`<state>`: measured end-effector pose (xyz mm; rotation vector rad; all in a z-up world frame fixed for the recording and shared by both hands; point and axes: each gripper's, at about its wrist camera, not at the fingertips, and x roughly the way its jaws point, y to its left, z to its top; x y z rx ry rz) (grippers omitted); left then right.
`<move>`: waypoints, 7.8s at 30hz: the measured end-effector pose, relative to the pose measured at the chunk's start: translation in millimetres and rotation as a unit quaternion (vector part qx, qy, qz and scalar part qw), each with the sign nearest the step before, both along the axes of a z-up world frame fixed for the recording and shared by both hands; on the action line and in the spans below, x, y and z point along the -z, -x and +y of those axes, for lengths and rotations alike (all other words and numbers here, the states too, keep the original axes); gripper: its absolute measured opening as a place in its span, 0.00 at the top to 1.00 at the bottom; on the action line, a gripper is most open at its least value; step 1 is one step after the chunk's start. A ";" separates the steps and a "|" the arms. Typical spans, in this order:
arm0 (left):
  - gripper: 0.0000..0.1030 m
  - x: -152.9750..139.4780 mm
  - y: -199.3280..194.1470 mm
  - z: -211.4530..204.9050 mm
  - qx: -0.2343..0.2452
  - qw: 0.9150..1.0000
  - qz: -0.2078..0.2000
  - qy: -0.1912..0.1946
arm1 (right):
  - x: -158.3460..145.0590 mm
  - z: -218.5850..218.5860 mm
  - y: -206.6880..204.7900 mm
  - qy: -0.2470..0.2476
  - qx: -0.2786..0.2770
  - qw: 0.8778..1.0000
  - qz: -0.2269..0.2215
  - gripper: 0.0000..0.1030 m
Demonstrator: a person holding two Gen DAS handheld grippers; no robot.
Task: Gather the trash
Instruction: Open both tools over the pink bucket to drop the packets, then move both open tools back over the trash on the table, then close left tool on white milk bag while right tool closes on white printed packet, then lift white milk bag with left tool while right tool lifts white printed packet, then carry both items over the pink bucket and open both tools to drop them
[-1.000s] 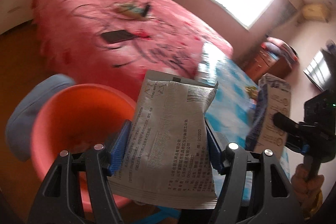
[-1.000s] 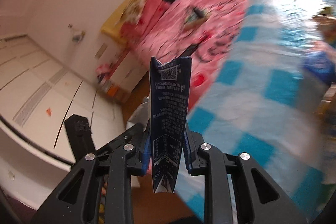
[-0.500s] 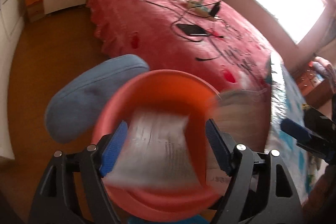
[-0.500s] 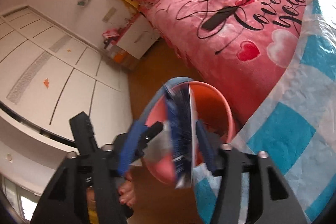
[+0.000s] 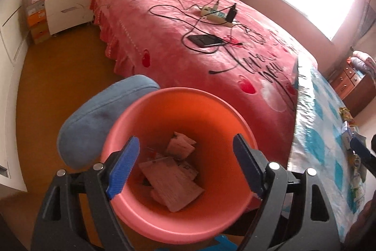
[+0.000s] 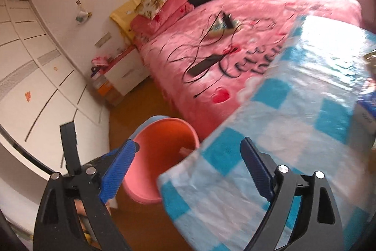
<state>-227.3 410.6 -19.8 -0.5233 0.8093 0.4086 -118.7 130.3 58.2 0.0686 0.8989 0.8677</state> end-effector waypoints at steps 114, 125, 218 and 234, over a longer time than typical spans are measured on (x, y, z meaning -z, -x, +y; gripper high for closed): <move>0.40 -42.3 -168.3 -399.4 0.357 0.931 0.063 -0.044 | 30.3 -264.4 -116.2 -0.012 0.126 0.991 0.050 0.09; 0.40 -46.3 -161.6 -383.3 0.339 0.938 0.059 -0.045 | 33.6 -256.1 -110.3 0.001 0.099 0.994 0.053 0.09; 0.40 -24.4 -43.4 -30.9 0.070 0.995 -0.058 0.030 | -6.1 11.6 -46.2 -0.026 -0.070 0.993 0.097 0.24; 0.27 32.4 2.4 48.8 -0.064 0.997 0.009 0.044 | 32.3 78.9 -27.2 -0.014 -0.095 0.987 0.129 0.13</move>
